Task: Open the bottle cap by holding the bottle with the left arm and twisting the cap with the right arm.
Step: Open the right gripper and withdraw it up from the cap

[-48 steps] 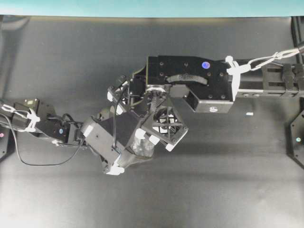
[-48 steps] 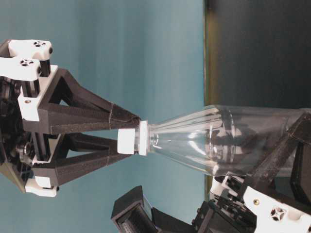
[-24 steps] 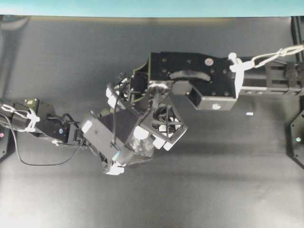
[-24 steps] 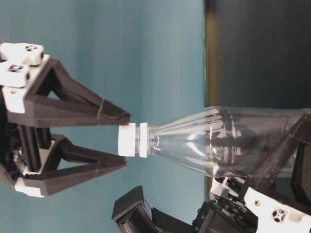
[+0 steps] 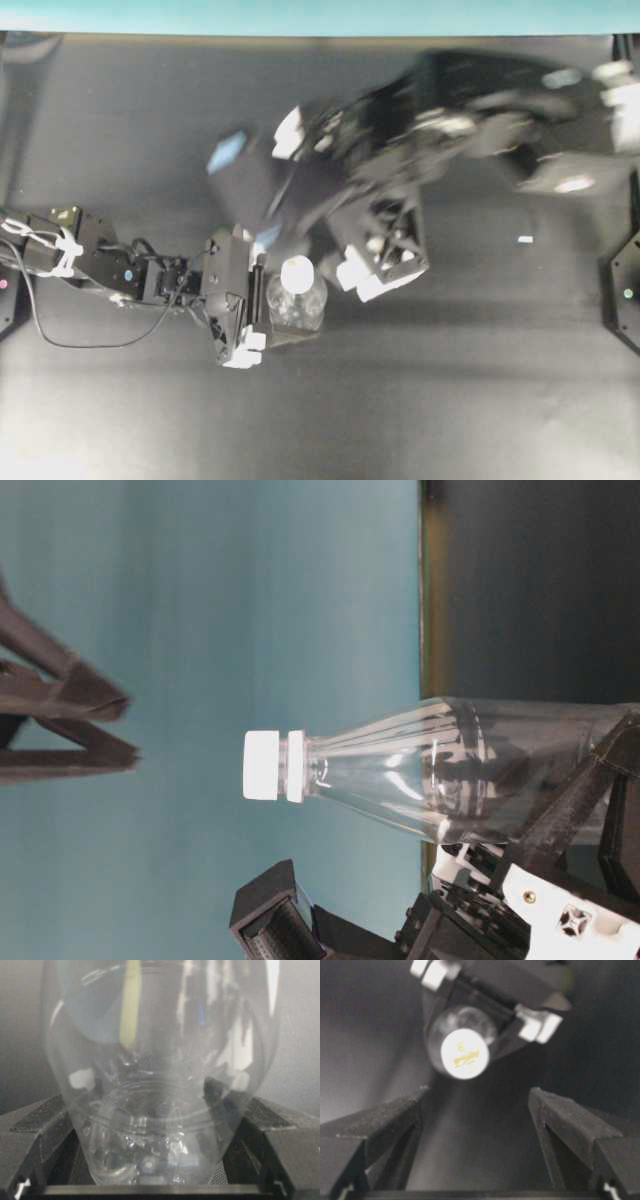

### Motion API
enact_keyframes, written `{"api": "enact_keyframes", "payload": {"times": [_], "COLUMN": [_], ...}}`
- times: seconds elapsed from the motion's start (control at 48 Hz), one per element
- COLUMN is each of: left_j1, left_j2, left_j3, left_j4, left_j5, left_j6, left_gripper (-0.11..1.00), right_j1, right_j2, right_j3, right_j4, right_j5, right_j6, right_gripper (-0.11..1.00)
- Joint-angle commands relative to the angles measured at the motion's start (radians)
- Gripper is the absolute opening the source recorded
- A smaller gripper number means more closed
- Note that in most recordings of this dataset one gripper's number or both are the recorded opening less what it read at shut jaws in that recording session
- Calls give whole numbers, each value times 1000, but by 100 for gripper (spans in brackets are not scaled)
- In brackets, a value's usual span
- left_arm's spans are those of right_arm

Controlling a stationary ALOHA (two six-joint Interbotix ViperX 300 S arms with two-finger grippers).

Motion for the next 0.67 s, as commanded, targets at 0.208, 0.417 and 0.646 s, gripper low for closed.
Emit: {"api": "enact_keyframes", "payload": {"times": [0.208,0.417,0.646], "left_j1": [3,3,8], "left_j2": [6,2,-6], "left_j3": [18,35,35], "left_j4": [3,3,3], "left_j5": [26,26,26], "left_j6": [0,-8,-9], "left_gripper": [82,82,82], "right_j1": [-2,3,9], "right_j2": [-212,-374,-552], "right_j3": [267,480,684], "right_j4": [5,5,5], "right_j5": [-299,-543,-782], "right_j6": [241,311,364], "right_gripper": [75,75,75]}}
